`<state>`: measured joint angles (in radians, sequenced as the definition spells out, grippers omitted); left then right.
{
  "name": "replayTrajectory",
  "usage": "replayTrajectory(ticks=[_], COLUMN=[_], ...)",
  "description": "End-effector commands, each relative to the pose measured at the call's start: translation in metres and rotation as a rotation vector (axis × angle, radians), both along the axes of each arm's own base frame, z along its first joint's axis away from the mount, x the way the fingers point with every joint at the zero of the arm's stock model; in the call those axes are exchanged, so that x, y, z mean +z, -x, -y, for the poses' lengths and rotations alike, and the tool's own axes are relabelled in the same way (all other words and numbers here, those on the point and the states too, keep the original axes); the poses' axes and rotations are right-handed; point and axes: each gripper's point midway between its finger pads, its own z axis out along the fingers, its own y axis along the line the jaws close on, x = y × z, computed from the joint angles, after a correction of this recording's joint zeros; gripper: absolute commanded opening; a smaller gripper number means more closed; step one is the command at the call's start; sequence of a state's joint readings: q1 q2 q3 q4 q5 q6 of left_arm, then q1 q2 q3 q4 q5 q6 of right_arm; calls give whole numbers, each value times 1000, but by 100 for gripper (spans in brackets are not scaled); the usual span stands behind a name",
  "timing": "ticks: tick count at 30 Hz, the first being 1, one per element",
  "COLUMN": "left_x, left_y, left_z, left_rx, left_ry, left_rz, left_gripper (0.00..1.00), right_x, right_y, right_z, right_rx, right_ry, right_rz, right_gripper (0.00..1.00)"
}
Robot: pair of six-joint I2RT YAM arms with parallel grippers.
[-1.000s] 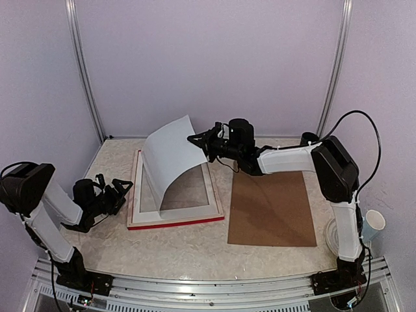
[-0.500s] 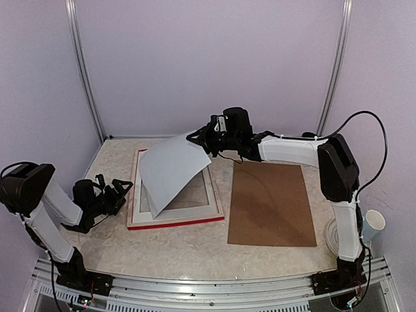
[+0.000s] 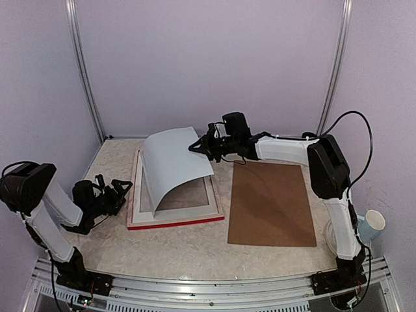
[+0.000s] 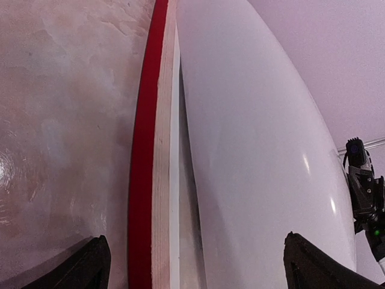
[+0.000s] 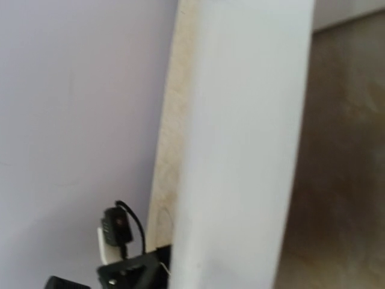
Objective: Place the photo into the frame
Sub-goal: Place the photo on the mat board.
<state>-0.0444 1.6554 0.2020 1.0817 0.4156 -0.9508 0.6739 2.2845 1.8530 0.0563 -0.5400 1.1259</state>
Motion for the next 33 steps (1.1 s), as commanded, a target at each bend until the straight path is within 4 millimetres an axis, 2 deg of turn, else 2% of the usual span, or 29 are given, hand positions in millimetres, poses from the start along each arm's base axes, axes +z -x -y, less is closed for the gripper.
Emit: replayTrajectory(ticks=[1, 11, 21, 27, 33], left_x=[-26, -28, -31, -32, -31], left_y=[14, 14, 14, 16, 15], left_z=[1, 3, 7, 10, 11], left_rx=[-6, -8, -16, -25, -25], left_ry=[10, 12, 22, 31, 31], left_rz=[-101, -104, -111, -115, -113], left_gripper=[99, 99, 99, 99, 99], right_x=[-16, -21, -45, -47, -45], right_y=[8, 0, 1, -6, -13], right_z=[-2, 10, 9, 10, 19], right_rx=[25, 5, 63, 86, 81], right_ry=[44, 166, 237, 271, 314], right_rz=[-8, 46, 62, 105, 136], right_gripper=[22, 19, 19, 19, 19])
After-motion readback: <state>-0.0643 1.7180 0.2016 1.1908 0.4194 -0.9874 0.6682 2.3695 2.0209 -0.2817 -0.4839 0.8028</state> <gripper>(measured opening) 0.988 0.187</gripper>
